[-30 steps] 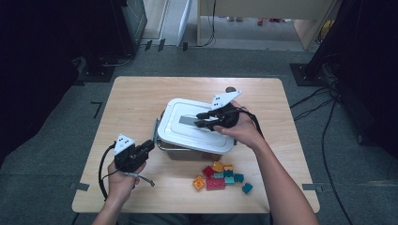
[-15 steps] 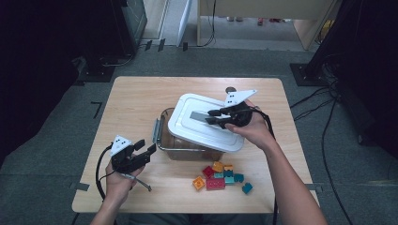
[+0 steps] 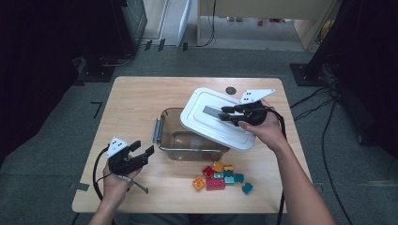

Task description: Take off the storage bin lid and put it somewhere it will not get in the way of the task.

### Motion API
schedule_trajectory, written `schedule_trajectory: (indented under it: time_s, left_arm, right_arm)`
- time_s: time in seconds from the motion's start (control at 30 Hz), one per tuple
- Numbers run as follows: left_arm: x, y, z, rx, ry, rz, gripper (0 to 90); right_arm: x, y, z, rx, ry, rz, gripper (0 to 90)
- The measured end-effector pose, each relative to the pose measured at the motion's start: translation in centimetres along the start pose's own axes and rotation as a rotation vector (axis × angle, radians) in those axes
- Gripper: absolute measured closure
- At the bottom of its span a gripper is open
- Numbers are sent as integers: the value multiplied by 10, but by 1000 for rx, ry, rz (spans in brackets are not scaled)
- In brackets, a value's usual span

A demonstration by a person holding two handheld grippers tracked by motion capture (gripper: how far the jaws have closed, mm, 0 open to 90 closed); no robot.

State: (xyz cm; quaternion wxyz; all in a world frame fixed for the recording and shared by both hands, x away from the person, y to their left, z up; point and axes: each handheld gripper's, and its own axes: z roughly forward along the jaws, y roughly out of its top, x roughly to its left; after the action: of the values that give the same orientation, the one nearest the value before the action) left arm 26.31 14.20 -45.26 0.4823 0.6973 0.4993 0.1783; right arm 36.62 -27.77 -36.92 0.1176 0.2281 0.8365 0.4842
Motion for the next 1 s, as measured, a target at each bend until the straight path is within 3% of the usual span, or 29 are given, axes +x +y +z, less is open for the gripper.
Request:
schedule_trajectory:
  time_s: [0.33, 0.57, 1.0]
  left_arm:
    - [10, -10, -1, 23, 9, -14, 192]
    - [19, -17, -3, 36, 14, -20, 134]
    - [39, -39, -2, 111, 74, -14, 50]
  right_arm:
    - [-12, -21, -22, -23, -59, 53, 677]
    - [-17, -31, -32, -30, -93, 82, 677]
    - [-30, -52, -55, -59, -185, 152, 677]
